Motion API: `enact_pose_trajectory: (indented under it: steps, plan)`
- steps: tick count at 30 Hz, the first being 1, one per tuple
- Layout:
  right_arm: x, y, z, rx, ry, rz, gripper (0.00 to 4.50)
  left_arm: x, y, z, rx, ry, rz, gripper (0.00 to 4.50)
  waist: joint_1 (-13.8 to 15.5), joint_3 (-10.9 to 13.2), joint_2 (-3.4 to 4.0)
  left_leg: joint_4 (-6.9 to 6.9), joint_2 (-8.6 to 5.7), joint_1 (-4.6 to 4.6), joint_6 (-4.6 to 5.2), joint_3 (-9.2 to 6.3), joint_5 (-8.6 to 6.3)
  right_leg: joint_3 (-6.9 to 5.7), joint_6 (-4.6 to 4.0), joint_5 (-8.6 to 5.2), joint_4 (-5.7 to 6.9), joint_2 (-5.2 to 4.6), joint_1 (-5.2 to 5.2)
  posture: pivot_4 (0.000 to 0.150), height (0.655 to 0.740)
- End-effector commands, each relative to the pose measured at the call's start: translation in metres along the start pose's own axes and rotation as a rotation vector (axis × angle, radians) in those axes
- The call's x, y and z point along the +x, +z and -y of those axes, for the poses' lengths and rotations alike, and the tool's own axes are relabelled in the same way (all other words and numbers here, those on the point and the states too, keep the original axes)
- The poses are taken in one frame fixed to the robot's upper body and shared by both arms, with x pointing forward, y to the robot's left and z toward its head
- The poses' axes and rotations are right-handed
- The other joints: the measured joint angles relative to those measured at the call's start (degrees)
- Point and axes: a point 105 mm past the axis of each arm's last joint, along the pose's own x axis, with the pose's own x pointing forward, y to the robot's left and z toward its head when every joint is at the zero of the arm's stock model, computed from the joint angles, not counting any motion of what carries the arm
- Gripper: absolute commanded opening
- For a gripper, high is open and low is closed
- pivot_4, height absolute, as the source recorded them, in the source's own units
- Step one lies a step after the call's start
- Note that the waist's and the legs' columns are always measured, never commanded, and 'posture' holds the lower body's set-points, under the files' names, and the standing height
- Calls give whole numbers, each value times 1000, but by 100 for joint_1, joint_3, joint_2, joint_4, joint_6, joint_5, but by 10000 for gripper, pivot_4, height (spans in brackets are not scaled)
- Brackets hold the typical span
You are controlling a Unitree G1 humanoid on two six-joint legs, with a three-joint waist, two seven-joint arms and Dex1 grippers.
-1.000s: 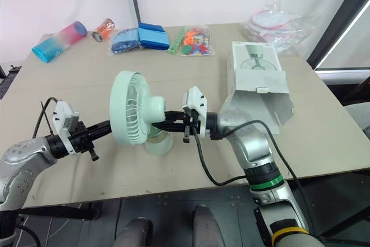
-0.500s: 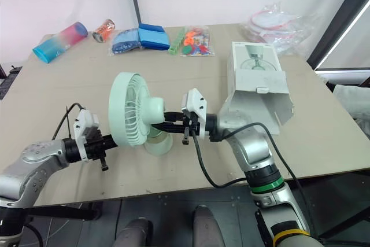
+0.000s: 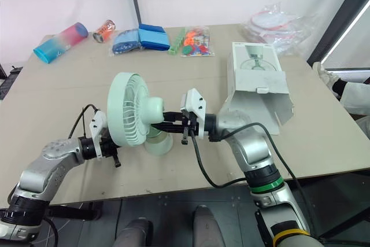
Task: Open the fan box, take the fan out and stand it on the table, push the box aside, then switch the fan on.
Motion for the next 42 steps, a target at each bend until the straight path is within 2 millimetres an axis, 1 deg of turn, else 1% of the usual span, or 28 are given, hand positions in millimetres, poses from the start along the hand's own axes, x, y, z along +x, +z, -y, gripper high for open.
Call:
enact_pose_trajectory:
  steps: [1,13,28,42]
  plan:
    - [3,7,-5,-36,16,4,2949,3,9,4,33,-26,26,177,0,0,0,0,0,0,0,0,0,0,0,0,0,0,0,1500,7400]
    - [6,6,-5,-32,11,3,2949,6,10,12,23,-68,24,177,1,0,1,1,0,0,0,0,0,0,0,0,1,0,0,1500,7400]
    - [6,4,-5,-27,15,0,2949,6,16,14,26,-75,37,177,2,-1,1,2,0,0,0,0,0,0,0,0,1,0,1,1500,7400]
    - [7,4,-5,-26,22,1,2949,6,17,14,30,-76,37,177,2,-1,2,2,0,0,0,0,0,0,0,0,1,0,2,1500,7400]
